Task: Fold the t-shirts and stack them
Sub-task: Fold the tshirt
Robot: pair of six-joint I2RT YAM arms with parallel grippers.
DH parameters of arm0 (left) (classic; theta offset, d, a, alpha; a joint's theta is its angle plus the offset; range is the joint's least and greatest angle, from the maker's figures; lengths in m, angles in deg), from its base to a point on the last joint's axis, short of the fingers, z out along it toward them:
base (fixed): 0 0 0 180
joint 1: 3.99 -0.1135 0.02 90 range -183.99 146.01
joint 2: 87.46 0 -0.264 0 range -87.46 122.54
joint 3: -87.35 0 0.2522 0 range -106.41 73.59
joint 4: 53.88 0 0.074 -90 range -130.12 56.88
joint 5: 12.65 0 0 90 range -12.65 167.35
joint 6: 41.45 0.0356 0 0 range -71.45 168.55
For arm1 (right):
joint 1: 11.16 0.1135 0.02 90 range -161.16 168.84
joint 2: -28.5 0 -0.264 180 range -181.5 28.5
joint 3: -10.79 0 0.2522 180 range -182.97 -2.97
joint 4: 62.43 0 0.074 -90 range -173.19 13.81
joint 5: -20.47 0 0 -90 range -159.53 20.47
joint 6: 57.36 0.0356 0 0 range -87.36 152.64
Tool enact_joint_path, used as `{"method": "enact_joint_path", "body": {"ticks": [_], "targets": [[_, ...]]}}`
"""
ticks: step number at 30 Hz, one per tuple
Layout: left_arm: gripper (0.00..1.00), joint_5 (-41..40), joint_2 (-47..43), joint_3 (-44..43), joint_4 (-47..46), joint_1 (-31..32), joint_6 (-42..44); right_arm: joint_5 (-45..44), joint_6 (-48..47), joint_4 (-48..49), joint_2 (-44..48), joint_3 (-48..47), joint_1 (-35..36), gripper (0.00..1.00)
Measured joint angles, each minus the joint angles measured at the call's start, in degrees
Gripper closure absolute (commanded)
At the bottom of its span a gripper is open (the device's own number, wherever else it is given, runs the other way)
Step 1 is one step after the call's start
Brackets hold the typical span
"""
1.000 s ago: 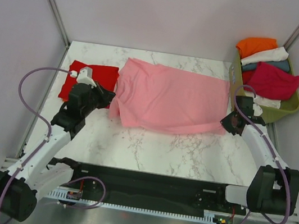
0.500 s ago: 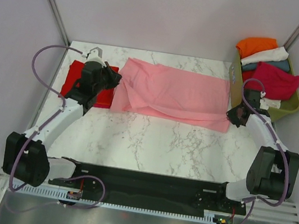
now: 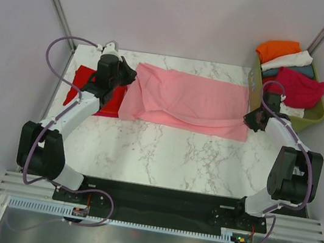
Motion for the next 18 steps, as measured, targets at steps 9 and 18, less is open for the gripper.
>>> {"method": "enact_joint_path", "body": {"ticks": [9,18], "targets": [[0.98,-0.7,2.01,-3.28,0.0,-0.92,0.07,0.72,0.11,0.28,-1.36,-0.98,0.02,1.0],[0.98,-0.59,5.9,-5.42,0.07,-1.88,0.04,0.68,0.13,-0.24,-2.1,-1.99,0.39,1.0]]}}
